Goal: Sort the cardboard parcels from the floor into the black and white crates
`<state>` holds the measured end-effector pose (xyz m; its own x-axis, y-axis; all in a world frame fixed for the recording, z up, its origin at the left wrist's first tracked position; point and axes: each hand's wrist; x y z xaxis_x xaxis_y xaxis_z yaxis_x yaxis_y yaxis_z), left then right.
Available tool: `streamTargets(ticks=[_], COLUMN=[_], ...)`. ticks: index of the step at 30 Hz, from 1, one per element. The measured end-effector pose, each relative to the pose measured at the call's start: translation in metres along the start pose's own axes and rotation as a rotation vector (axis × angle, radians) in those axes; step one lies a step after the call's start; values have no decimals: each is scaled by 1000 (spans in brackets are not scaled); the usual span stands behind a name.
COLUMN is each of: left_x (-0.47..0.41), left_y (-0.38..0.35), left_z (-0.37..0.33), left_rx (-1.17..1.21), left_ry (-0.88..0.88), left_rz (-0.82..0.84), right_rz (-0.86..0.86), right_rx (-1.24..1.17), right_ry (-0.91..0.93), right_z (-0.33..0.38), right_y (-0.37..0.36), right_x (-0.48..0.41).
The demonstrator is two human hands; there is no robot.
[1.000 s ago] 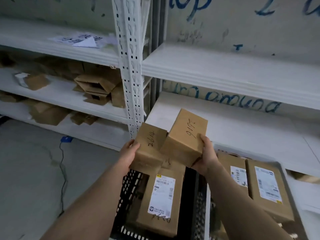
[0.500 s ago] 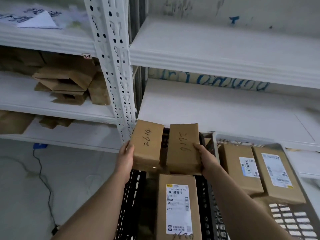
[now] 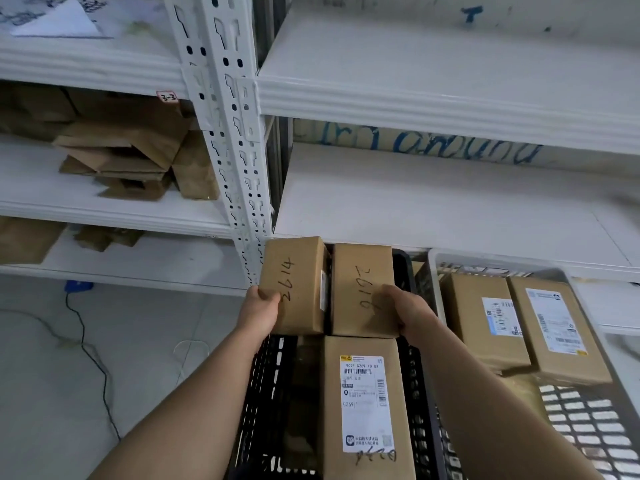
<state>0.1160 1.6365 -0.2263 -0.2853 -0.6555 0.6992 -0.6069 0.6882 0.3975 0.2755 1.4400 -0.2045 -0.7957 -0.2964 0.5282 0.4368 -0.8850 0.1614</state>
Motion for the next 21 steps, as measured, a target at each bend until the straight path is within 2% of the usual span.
streamTargets(ticks=[4, 9, 12, 17, 21], left_x=[3, 5, 18, 50, 82], left_y=[6, 6, 4, -6, -31], left_z=[-2, 3, 1, -16, -29], left_rx=[-75, -155, -177, -141, -48], left_ry=[-26, -40, -94, -248, -320], left_rz=[-39, -73, -113, -123, -54], right_rz=[2, 84, 55, 11, -21], right_rx=[10, 1, 36, 44, 60], right_ry=[52, 112, 152, 191, 221], right_z=[9, 9, 5, 4, -4], right_y=[4, 3, 1, 8, 23], right_x=[13, 25, 33, 49, 57])
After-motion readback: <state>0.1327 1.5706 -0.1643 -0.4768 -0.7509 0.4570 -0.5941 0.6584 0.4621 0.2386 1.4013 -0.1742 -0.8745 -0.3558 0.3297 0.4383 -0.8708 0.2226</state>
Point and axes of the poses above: each hand's wrist, its own x-axis away from the middle knuckle, its own y-axis out of the back of the hand, z = x × y, and after that the axes turned 13 degrees about y, right-handed
